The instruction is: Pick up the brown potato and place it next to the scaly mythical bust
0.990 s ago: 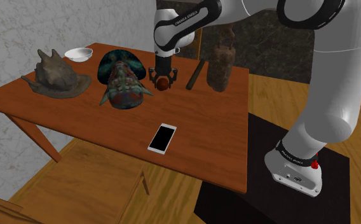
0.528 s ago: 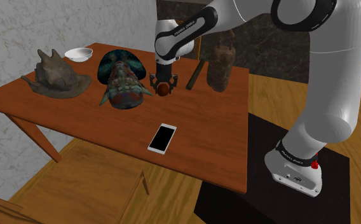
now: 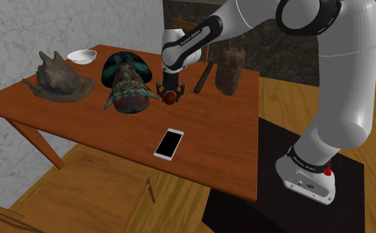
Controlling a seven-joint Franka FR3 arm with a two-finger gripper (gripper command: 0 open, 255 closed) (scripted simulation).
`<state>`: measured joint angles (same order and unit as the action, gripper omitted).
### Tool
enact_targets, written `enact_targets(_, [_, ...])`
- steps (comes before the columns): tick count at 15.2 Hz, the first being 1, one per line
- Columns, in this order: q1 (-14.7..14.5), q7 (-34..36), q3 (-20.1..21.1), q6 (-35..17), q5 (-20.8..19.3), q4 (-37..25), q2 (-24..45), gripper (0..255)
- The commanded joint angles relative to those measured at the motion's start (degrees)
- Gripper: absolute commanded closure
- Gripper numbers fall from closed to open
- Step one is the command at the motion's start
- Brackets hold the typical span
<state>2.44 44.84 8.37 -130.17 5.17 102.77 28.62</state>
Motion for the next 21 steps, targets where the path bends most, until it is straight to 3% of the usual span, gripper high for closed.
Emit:
enact_targets(1, [-0.01, 0.01, 0.00, -0.08, -0.01, -0.01, 0.06, 255])
enact_targets(4, [-0.01, 0.01, 0.00, -0.08, -0.01, -0.01, 0.06, 255])
enact_targets(5, [-0.01, 0.00, 0.00, -0.08, -0.01, -0.01, 0.06, 0])
enact_targets(10, [-0.01, 0.00, 0.00, -0.08, -0.01, -0.01, 0.06, 0])
enact_targets(14, [0.67, -0.12, 0.01, 5.70, 0.21, -1.88, -3.81, 0])
enact_targets(21, [0.66, -0.12, 0.01, 5.70, 0.21, -1.88, -3.81, 0])
